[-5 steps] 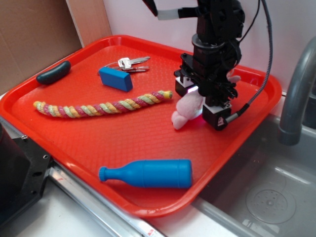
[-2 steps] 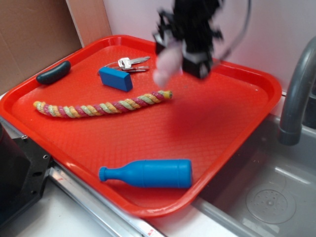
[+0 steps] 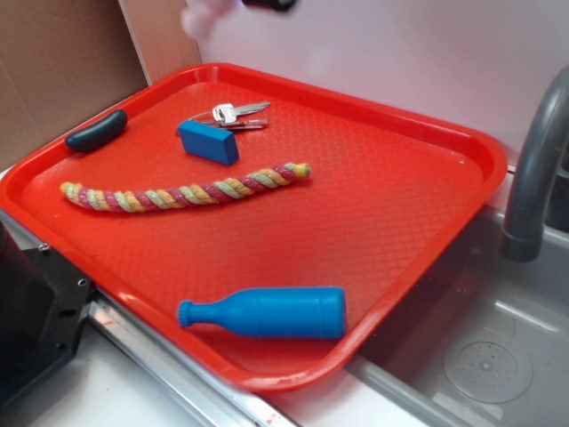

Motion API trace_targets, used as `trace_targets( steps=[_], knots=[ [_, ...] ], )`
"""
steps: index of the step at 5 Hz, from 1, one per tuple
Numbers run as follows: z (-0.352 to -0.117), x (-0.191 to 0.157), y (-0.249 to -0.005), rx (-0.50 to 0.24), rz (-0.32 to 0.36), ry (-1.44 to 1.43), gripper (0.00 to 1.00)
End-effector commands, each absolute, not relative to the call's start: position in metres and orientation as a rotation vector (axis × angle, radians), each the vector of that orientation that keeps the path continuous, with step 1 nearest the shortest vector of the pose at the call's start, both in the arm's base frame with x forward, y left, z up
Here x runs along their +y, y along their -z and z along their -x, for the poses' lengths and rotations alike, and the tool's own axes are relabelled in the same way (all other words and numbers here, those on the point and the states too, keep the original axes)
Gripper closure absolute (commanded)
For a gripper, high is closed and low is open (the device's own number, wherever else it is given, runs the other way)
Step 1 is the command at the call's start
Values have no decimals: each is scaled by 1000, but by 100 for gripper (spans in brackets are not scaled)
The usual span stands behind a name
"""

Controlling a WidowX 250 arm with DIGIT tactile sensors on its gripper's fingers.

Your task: Grab the pink bunny.

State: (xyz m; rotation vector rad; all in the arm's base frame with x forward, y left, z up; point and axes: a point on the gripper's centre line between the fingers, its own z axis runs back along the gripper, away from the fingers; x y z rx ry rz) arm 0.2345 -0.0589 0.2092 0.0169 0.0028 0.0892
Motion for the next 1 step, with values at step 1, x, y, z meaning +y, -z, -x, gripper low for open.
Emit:
trace_targets(
  steps=[1],
  knots=[
    [-182, -52, -234, -99, 40, -94, 100]
  ],
)
